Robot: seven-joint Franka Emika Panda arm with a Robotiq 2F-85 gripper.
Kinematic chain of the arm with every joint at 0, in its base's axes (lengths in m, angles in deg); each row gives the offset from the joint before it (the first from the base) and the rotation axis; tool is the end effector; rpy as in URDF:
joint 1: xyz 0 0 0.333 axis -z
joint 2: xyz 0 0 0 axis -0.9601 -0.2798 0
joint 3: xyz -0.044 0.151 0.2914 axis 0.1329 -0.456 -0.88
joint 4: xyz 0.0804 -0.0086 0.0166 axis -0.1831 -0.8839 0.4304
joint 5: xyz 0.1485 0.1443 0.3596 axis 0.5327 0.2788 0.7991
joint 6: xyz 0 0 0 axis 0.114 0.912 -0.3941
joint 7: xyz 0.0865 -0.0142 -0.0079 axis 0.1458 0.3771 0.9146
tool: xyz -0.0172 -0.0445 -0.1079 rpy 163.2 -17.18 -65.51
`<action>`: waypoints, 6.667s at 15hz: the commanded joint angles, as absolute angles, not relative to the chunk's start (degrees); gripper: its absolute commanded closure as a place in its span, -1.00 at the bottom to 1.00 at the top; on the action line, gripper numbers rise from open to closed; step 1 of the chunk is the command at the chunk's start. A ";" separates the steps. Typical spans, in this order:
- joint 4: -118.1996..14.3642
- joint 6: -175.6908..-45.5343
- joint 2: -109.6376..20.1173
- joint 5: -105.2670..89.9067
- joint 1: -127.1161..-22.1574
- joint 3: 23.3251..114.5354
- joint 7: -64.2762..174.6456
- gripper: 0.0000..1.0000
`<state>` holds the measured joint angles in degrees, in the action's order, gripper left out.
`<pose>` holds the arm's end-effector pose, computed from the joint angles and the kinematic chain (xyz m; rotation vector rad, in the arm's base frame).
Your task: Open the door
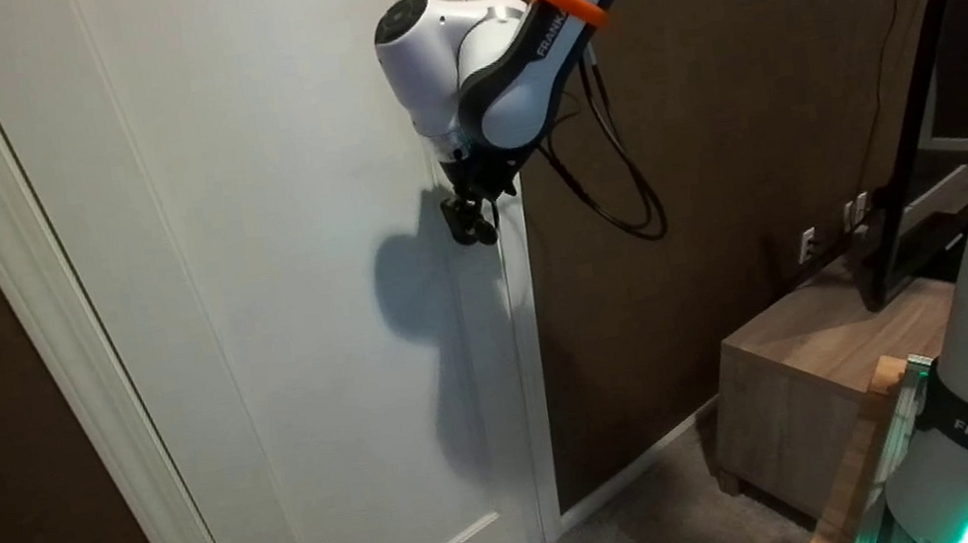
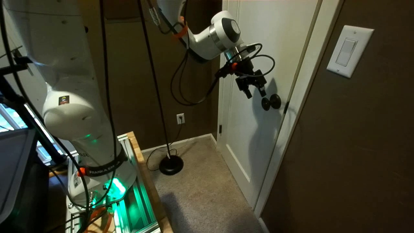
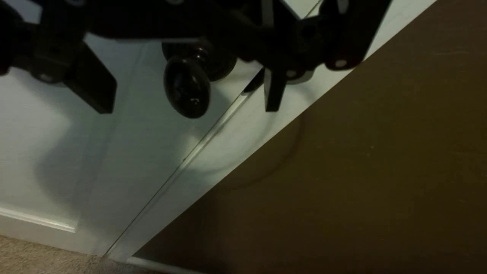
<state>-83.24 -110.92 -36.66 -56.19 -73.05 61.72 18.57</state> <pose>0.5857 0.0089 0.3296 2.5469 -0.0458 0.3685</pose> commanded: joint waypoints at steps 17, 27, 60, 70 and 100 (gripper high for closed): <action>-72.21 -109.44 -49.82 -65.04 -79.00 67.67 7.53 -0.23; -72.58 -109.25 -48.39 -59.95 -77.83 66.55 9.80 0.69; -85.16 -110.43 -39.40 46.24 -54.99 59.92 103.92 0.69; -93.52 -92.45 -33.22 45.35 -58.96 68.26 106.33 -0.33; -86.85 -109.71 -25.14 34.99 -63.31 80.00 78.11 -1.00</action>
